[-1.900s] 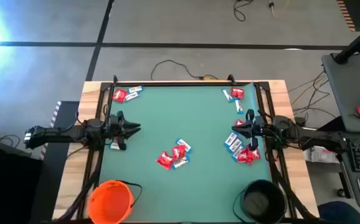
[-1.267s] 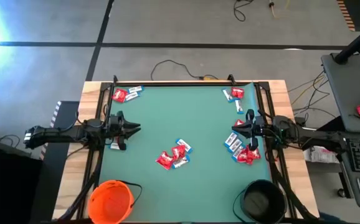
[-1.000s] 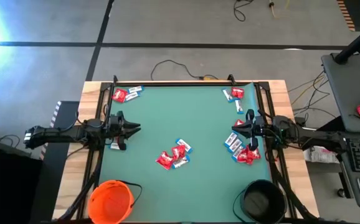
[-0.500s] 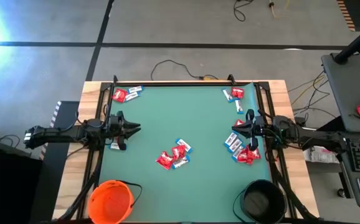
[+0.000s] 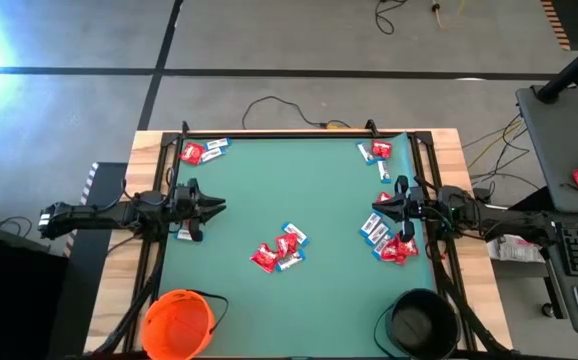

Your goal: Sort candy by brand, put in halloween buckets

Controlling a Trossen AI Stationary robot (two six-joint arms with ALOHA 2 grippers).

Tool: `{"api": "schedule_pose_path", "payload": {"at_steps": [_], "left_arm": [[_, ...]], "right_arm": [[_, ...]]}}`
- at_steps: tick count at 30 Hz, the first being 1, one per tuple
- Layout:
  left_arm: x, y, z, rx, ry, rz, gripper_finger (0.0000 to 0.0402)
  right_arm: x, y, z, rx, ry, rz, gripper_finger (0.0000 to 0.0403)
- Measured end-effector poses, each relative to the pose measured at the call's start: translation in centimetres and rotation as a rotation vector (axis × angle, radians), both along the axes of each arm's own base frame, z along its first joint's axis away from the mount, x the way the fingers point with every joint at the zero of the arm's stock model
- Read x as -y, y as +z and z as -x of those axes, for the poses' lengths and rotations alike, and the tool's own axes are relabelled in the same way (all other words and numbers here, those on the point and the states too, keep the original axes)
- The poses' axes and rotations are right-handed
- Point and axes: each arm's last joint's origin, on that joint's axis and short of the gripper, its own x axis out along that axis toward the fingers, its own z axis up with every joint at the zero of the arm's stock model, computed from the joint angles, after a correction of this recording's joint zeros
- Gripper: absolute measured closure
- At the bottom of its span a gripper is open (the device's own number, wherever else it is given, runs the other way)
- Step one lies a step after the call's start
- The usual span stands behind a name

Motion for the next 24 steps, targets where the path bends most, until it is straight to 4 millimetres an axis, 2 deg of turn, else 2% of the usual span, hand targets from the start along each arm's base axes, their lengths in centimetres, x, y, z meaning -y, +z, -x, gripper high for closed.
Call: {"api": "schedule_pose_path", "payload": {"at_steps": [9, 13, 16, 19, 21, 24], "left_arm": [[0.0, 0.0, 0.0, 0.000, 0.000, 0.000, 0.0326], [0.0, 0.0, 0.0, 0.000, 0.001, 0.000, 0.0326], [0.0, 0.0, 0.0, 0.000, 0.000, 0.000, 0.0326], [0.0, 0.0, 0.0, 0.000, 0.000, 0.000, 0.0326], [0.0, 0.0, 0.0, 0.000, 0.000, 0.000, 0.0326], [0.0, 0.0, 0.0, -0.001, 0.001, 0.000, 0.0326]], "right_arm": [[0.0, 0.1, 0.0, 0.008, 0.000, -0.002, 0.0390], [0.0, 0.4, 0.0, 0.051, 0.001, -0.156, 0.0390], [0.2, 1.4, 0.1, 0.167, -0.053, -0.193, 0.0390], [0.1, 2.8, 0.1, 0.239, -0.030, -0.261, 0.0390], [0.1, 3.4, -0.2, 0.176, -0.022, -0.290, 0.0390], [0.3, 4.0, -1.0, -0.027, -0.082, -0.328, 0.0390]]}}
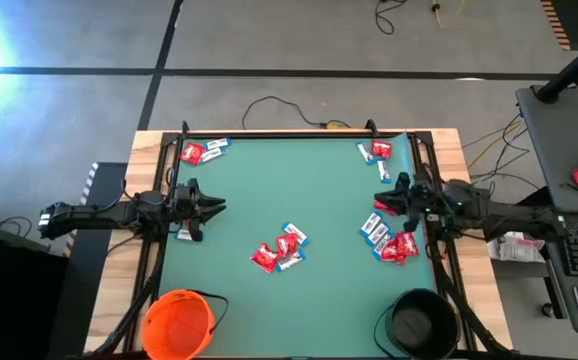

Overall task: Sort candy by brand, put in halloween buckets
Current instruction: Put the white chocolate into the black bucket

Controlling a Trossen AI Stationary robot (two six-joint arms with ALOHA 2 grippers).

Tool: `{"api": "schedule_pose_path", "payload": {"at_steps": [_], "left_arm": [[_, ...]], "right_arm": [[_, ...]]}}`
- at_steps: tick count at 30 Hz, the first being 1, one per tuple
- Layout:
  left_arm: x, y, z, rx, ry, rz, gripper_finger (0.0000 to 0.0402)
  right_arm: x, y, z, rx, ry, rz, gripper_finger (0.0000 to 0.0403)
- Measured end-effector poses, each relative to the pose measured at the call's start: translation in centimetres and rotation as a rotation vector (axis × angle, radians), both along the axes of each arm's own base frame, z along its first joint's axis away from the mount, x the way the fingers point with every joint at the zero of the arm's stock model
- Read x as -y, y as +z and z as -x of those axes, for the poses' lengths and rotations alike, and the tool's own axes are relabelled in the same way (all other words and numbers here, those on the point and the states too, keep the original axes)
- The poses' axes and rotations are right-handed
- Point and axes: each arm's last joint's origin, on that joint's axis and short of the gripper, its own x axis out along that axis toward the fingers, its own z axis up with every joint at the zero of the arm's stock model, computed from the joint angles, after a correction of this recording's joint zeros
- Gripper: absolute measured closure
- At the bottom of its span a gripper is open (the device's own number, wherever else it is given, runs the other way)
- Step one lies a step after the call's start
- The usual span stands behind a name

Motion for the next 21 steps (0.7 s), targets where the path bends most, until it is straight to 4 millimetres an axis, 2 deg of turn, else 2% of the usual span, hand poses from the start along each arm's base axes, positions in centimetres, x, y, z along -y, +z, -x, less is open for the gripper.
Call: {"api": "schedule_pose_path", "payload": {"at_steps": [5, 10, 15, 21], "left_arm": [[0.0, 0.0, 0.0, 0.000, 0.000, 0.000, 0.0326], [0.0, 0.0, 0.0, 0.000, 0.000, 0.000, 0.0326], [0.0, 0.0, 0.0, 0.000, 0.000, 0.000, 0.0326], [0.0, 0.0, 0.0, 0.000, 0.000, 0.000, 0.0326]], "right_arm": [[0.3, -0.4, -1.8, -0.504, -0.012, -0.058, 0.0390], [0.5, 0.0, -4.0, -0.699, 0.017, -0.090, 0.0378], [0.9, -1.8, -6.2, -0.903, -0.002, -0.123, 0.0317], [1.0, -5.2, -7.6, -1.174, -0.114, -0.345, 0.0238]]}}
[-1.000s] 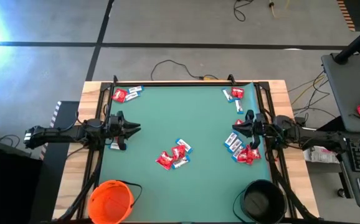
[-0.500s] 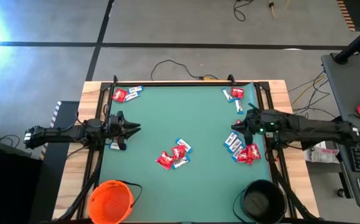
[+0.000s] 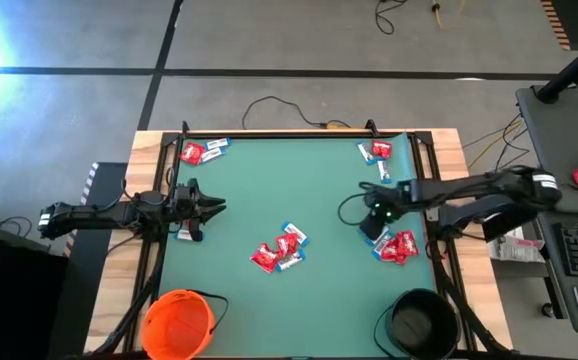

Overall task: Sort candy by brand, put in halloween buckets
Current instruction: Put the white chocolate into the black bucket

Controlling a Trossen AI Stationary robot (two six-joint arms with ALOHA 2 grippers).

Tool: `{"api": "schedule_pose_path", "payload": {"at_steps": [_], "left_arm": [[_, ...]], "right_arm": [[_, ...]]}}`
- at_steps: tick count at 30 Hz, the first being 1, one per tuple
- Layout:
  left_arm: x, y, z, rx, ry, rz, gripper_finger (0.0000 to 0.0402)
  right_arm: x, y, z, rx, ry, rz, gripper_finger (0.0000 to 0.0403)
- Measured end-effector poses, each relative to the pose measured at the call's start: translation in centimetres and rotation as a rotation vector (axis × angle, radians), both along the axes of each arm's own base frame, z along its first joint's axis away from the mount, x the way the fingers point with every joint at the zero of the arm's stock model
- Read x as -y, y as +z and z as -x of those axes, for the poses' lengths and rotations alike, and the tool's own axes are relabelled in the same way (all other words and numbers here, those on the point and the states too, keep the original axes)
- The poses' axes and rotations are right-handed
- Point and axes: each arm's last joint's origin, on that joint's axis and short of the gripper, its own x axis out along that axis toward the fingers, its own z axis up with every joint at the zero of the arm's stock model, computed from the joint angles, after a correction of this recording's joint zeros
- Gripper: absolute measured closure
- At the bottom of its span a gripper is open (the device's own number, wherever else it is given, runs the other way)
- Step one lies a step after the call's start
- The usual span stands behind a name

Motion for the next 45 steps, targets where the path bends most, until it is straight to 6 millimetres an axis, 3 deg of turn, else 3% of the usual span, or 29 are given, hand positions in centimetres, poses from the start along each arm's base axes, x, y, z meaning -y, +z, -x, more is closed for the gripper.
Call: {"api": "schedule_pose_path", "payload": {"at_steps": [6, 12, 17, 23, 30, 40, 45], "left_arm": [[0.0, 0.0, 0.0, 0.000, 0.000, 0.000, 0.0326], [0.0, 0.0, 0.0, -0.001, 0.000, 0.000, 0.0326], [0.0, 0.0, 0.0, 0.000, 0.000, 0.000, 0.0326], [0.0, 0.0, 0.0, 0.000, 0.000, 0.000, 0.0326], [0.0, 0.0, 0.0, -0.001, 0.000, 0.000, 0.0326], [0.0, 0.0, 0.0, 0.000, 0.000, 0.000, 0.0326], [0.0, 0.0, 0.0, -0.001, 0.000, 0.000, 0.0326]], "right_arm": [[0.3, -0.6, -1.3, -0.048, -0.162, -0.026, 0.0177], [0.4, 0.5, -2.4, -0.020, -0.334, -0.074, 0.0125], [0.5, 1.4, -2.7, -0.024, -0.481, -0.116, 0.0108], [0.1, 0.5, -2.8, -0.092, -0.664, -0.158, 0.0116], [0.5, -1.0, -4.7, -0.034, -0.788, -0.204, 0.0136], [0.9, -0.4, -7.0, -0.050, -0.779, -0.100, 0.0182], [1.2, -1.3, -7.8, -0.127, -0.750, -0.061, 0.0195]]}}
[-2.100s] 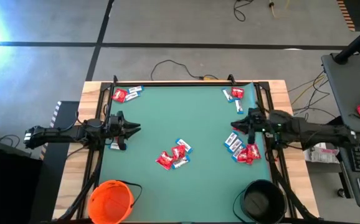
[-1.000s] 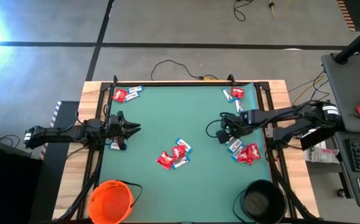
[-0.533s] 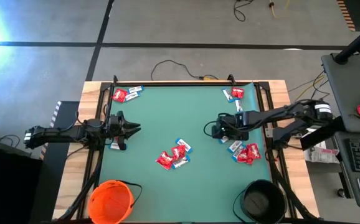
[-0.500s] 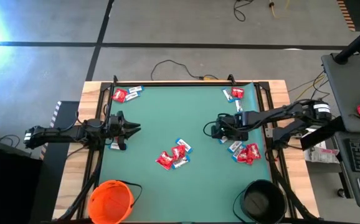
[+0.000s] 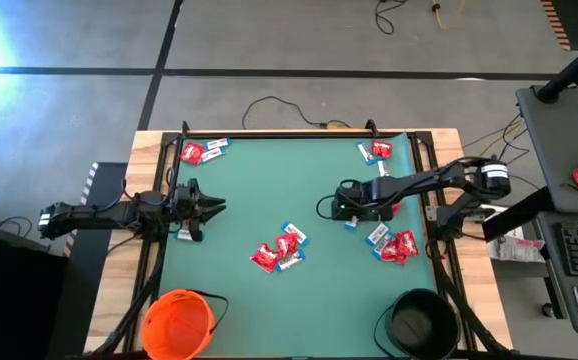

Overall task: Sort candy by brand, put in halloween buckets
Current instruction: Put the white chocolate into the black bucket

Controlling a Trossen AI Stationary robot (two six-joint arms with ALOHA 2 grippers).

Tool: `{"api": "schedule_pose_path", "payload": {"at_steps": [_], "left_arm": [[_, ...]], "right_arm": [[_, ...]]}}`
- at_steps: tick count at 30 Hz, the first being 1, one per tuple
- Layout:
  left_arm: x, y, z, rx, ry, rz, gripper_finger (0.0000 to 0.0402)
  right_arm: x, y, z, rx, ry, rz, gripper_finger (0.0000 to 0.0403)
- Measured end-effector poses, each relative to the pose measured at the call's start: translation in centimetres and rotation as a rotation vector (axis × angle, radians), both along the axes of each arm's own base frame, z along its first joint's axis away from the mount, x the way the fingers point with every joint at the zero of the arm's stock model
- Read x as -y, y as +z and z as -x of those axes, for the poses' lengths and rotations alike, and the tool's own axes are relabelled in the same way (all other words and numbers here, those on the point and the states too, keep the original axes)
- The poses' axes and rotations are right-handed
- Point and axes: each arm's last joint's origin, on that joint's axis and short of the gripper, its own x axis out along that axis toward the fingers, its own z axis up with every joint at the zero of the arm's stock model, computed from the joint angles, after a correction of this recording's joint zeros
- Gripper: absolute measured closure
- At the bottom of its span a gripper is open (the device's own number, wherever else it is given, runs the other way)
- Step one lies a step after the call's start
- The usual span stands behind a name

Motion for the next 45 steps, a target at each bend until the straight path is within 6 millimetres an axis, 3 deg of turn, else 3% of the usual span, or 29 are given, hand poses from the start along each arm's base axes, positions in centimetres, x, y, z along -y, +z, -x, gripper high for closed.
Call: {"api": "schedule_pose_path", "payload": {"at_steps": [5, 11, 18, 29, 38, 45], "left_arm": [[0.0, 0.0, 0.0, 0.000, 0.000, 0.000, 0.0326], [0.0, 0.0, 0.0, 0.000, 0.000, 0.000, 0.0326], [0.0, 0.0, 0.0, 0.000, 0.000, 0.000, 0.0326], [0.0, 0.0, 0.0, -0.002, 0.000, 0.000, 0.0326], [0.0, 0.0, 0.0, -0.003, 0.000, 0.000, 0.0326], [0.0, 0.0, 0.0, -0.003, 0.000, 0.000, 0.0326]], "right_arm": [[-0.1, -1.1, -1.5, -0.063, 0.093, 0.030, 0.0197], [-0.9, -0.8, -4.1, -0.082, 0.248, 0.229, 0.0205], [-3.3, -1.9, -4.9, -0.109, 0.427, 0.406, 0.0232], [-6.6, -3.9, -2.3, 0.015, 0.553, 0.643, 0.0243], [-6.6, -6.2, -0.4, 0.178, 0.618, 0.744, 0.0208], [-6.4, -7.0, 0.8, 0.255, 0.704, 0.831, 0.0216]]}}
